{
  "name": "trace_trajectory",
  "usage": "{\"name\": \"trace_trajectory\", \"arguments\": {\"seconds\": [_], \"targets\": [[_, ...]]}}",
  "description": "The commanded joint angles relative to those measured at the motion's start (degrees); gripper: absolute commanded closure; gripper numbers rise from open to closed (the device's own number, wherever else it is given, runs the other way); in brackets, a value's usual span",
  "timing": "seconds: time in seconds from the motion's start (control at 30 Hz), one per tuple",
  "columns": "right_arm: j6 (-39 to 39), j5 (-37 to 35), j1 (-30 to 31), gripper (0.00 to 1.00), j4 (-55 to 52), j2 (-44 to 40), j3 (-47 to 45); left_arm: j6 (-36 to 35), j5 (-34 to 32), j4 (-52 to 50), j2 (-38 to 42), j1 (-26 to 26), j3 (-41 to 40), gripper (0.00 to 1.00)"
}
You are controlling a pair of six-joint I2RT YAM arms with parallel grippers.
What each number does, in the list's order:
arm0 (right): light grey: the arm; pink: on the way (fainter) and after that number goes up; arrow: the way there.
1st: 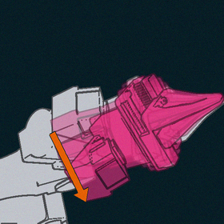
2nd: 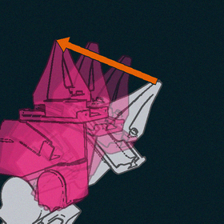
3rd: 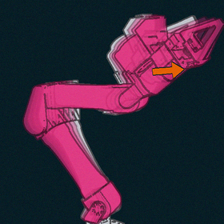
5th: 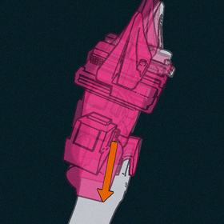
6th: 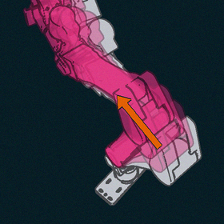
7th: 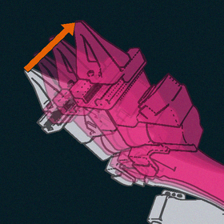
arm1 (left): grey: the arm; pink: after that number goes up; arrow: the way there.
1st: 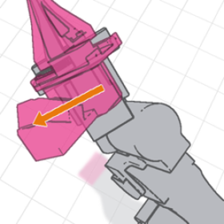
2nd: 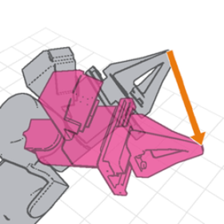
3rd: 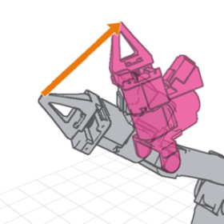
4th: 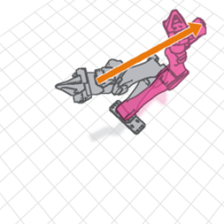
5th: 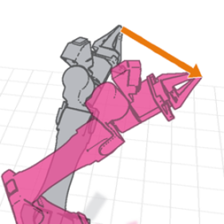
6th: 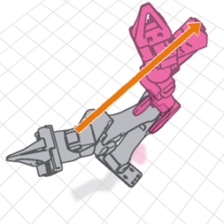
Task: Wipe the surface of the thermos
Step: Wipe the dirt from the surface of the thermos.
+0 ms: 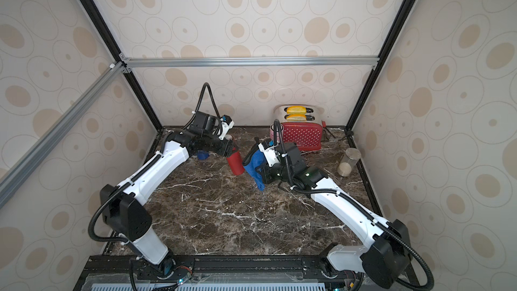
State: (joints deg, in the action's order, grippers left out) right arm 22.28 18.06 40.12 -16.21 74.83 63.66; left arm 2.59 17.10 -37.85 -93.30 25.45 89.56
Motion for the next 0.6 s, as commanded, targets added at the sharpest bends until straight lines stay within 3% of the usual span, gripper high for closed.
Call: {"name": "trace_trajectory", "arguments": {"seconds": [0.0,0.2,0.57], "targets": [[1.26,5.22,-1.27,1.0,7.2,2.37,2.82,-4.67,5.78,4.96,4.4,0.35,-5.57,1.0],[3.38,12.21,-1.45,1.0,14.51,7.39,4.44,-14.9,7.59,6.03,10.18,3.05,-13.78,1.0],[8.06,15.63,0.44,1.0,23.48,11.53,0.57,-21.21,10.3,13.41,10.47,3.64,-17.5,1.0]]}}
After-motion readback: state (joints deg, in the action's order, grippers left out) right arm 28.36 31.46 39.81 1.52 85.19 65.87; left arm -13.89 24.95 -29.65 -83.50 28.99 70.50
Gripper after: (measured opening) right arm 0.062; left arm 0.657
